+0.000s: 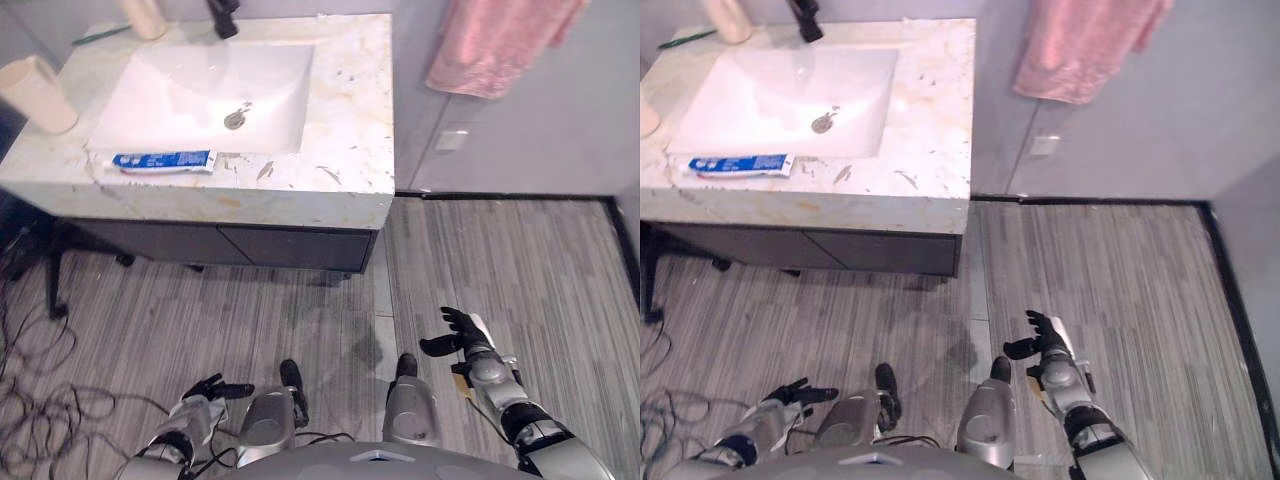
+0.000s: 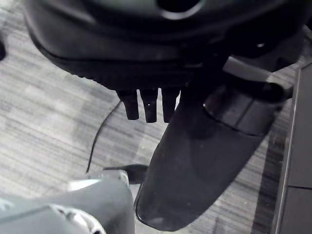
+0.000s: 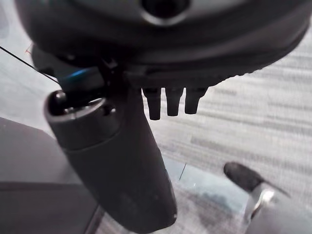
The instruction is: Organize the bathroom.
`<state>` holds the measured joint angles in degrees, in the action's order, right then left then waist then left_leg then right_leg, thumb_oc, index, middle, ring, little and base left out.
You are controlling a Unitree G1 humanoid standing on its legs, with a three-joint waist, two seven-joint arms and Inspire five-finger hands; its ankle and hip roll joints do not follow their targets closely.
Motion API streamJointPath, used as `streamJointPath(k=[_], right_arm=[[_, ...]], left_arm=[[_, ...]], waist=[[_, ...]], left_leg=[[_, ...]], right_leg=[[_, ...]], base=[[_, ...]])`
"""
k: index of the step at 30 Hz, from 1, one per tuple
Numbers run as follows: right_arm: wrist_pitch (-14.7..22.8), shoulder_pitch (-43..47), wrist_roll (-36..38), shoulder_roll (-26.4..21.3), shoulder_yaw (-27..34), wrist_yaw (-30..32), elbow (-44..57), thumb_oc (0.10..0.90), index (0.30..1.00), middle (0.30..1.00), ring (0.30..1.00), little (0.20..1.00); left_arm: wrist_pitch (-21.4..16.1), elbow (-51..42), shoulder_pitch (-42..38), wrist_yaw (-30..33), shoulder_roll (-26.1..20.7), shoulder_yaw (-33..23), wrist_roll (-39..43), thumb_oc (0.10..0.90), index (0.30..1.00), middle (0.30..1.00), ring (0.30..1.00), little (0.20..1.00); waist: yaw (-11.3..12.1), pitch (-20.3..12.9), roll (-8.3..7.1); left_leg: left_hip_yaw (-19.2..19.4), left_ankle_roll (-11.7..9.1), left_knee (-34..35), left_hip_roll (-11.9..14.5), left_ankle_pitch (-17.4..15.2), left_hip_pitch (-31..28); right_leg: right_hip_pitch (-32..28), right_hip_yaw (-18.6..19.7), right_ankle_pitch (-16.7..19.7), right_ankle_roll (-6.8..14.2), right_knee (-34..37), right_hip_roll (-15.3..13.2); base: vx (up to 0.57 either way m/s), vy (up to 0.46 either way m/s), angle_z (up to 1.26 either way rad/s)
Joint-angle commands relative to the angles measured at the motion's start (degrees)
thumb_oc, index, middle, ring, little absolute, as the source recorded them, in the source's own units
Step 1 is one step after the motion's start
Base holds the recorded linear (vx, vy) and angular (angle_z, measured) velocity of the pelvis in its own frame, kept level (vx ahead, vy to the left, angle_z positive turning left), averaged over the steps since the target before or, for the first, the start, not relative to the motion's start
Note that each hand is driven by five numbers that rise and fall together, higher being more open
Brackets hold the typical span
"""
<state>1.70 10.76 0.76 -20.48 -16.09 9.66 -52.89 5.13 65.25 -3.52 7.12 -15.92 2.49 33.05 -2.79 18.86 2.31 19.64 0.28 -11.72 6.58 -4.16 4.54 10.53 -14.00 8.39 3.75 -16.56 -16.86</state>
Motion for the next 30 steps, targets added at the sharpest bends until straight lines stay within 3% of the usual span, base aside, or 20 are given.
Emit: streamJointPath(k=[1,5,7,9,11,13,14,16,18,19,21,23,26,28,30], right_arm=[[4.28,1.21,0.30,-3.15,-2.12,-0.22,2.30,0.800,0.900,0.900,0.900,0.900],[5.56,2.75,-0.24,-2.73,-2.76,0.72,-1.58,0.800,0.900,0.900,0.900,0.900],[5.28,2.90,0.97,-2.91,-2.71,1.11,-1.75,0.800,0.900,0.900,0.900,0.900],[4.02,2.65,1.34,-2.92,-2.58,1.28,-1.43,0.800,0.900,0.900,0.900,0.900],[3.41,2.12,1.31,-2.90,-2.89,0.81,-1.61,0.800,0.900,0.900,0.900,0.900],[3.20,1.60,0.77,-2.83,-2.97,0.43,-1.32,0.800,0.900,0.900,0.900,0.900],[3.08,0.87,1.16,-2.84,-2.69,0.27,-1.05,0.800,0.900,0.900,0.900,0.900],[3.26,0.70,1.33,-2.62,-2.38,0.46,-1.83,0.800,0.900,0.900,0.900,0.900],[3.22,0.75,1.89,-2.59,-2.28,0.73,-2.13,0.800,0.900,0.900,0.900,0.900],[3.34,1.08,2.50,-2.44,-1.91,0.94,-2.56,0.800,0.900,0.900,0.900,0.900],[3.30,1.78,3.59,-2.36,-1.37,1.47,-1.83,0.800,0.900,0.900,0.900,0.900],[3.40,2.22,3.14,-2.17,-0.98,1.98,-0.87,0.800,0.900,0.900,0.900,0.900],[2.79,2.39,3.07,-1.03,-0.58,3.11,1.12,0.800,0.900,0.900,0.900,0.900],[2.21,2.43,2.85,-0.80,-1.13,2.08,2.13,0.800,0.900,0.900,0.900,0.900],[0.96,2.14,2.33,-0.97,-2.90,0.67,3.95,0.800,0.900,0.900,0.900,0.900]], left_arm=[[-2.46,-3.61,1.89,3.69,-6.31,-2.56,0.95,0.800,0.900,0.900,0.900,0.900],[-4.47,-2.79,1.53,2.99,-5.04,-3.32,1.50,0.800,0.900,0.900,0.900,0.900],[-4.62,-2.75,1.90,2.66,-4.37,-3.47,0.15,0.800,0.900,0.900,0.900,0.900],[-5.66,-1.91,2.20,1.48,-3.97,-3.63,0.80,0.800,0.900,0.900,0.900,0.900],[-6.46,-2.64,3.09,0.61,-3.60,-4.06,1.37,0.800,0.900,0.900,0.900,0.900],[-6.39,-3.26,3.71,0.68,-3.29,-4.40,0.90,0.800,0.900,0.900,0.900,0.900],[-5.70,-3.72,3.72,0.87,-3.26,-4.32,0.23,0.800,0.900,0.900,0.900,0.900],[-4.92,-3.44,2.94,0.35,-3.33,-3.83,-0.86,0.800,0.900,0.900,0.900,0.900],[-5.01,-3.15,2.50,0.01,-3.37,-3.28,-1.08,0.800,0.900,0.900,0.900,0.900],[-4.73,-3.34,2.07,-0.58,-3.30,-2.84,-2.39,0.800,0.900,0.900,0.900,0.900],[-3.77,-4.46,0.72,-0.03,-3.38,-1.40,-2.56,0.800,0.900,0.900,0.900,0.900],[-3.09,-4.60,-0.24,0.03,-3.67,-0.33,-2.24,0.800,0.900,0.900,0.900,0.900],[-2.11,-4.80,-0.06,0.57,-4.15,0.60,-3.71,0.800,0.900,0.900,0.900,0.900],[-1.73,-4.87,1.32,1.11,-4.67,0.20,-4.23,0.800,0.900,0.900,0.900,0.900],[-1.84,-5.40,2.91,2.36,-5.60,-0.75,-2.76,0.800,0.900,0.900,0.900,0.900]], waist=[[0.40,-1.10,2.45],[1.15,-1.89,1.63],[1.19,-2.46,1.43],[1.30,-3.22,1.23],[2.15,-3.99,0.27],[2.09,-4.45,-0.13],[1.52,-5.16,-0.26],[0.95,-6.10,0.11],[0.98,-6.14,0.29],[1.06,-5.92,0.52],[0.77,-5.01,0.73],[0.64,-4.34,1.02],[2.15,-3.64,0.37],[2.26,-3.60,1.16],[1.80,-3.93,1.86]], left_leg=[[-2.14,-0.85,0.68,-1.96,-4.02,-3.06],[-3.20,-2.15,-1.59,-2.59,-3.94,-1.74],[-3.14,-2.13,-2.40,-2.35,-2.33,-0.35],[-5.05,-2.92,-3.75,-1.89,-0.15,1.16],[-9.95,-3.10,-7.56,-1.82,1.21,3.02],[-9.85,-3.06,-8.28,-0.24,1.73,2.47],[-8.91,-3.95,-7.56,3.61,4.15,1.35],[-9.03,-4.55,-3.82,6.42,5.96,-1.14],[-10.75,-4.76,-3.44,6.56,6.13,-1.03],[-12.19,-4.71,-2.63,6.00,4.65,-1.72],[-9.07,-3.97,-1.67,4.62,0.17,-2.53],[-6.62,-3.43,-0.68,3.07,-1.58,-2.80],[-7.02,-2.16,-0.56,-0.72,-4.33,-2.08],[-5.25,-1.41,0.44,-0.15,-3.64,-2.65],[-4.34,-1.27,2.57,0.16,-2.27,-3.30]], right_leg=[[-0.61,-3.21,-15.73,3.36,-3.23,5.33],[-4.05,-3.18,-15.19,1.76,4.06,8.50],[-4.57,-2.30,-14.46,0.63,5.59,9.32],[-5.49,-0.99,-14.40,0.09,6.80,10.13],[-6.63,1.18,-14.00,-0.30,8.01,9.98],[-7.08,1.66,-14.14,-0.60,8.08,9.87],[-7.61,1.40,-14.45,-0.88,7.93,9.73],[-7.25,1.65,-14.58,-0.38,7.22,8.87],[-6.81,2.40,-14.49,0.17,6.70,8.25],[-6.32,3.46,-13.89,1.57,5.97,6.61],[-4.74,3.28,-11.29,4.80,5.50,2.30],[-3.20,2.48,-7.91,7.18,5.80,-1.75],[-3.16,0.74,0.15,8.57,11.00,-7.71],[-2.13,-0.38,-4.80,7.39,5.44,-3.76],[-0.41,-1.21,-11.49,5.51,0.48,3.61]], base=[[-0.10,-0.033,-0.46],[-0.04,-0.059,-0.02],[-0.07,-0.007,0.18],[-0.03,0.038,0.17],[0.00,0.129,0.15],[0.01,0.167,-0.27],[0.02,0.204,-0.35],[0.01,0.310,0.13],[-0.02,0.276,0.26],[-0.06,0.404,0.29],[-0.12,0.471,0.24],[-0.13,0.404,0.02],[-0.08,0.310,-0.08],[-0.05,0.179,-0.31],[-0.01,0.054,-0.46]])
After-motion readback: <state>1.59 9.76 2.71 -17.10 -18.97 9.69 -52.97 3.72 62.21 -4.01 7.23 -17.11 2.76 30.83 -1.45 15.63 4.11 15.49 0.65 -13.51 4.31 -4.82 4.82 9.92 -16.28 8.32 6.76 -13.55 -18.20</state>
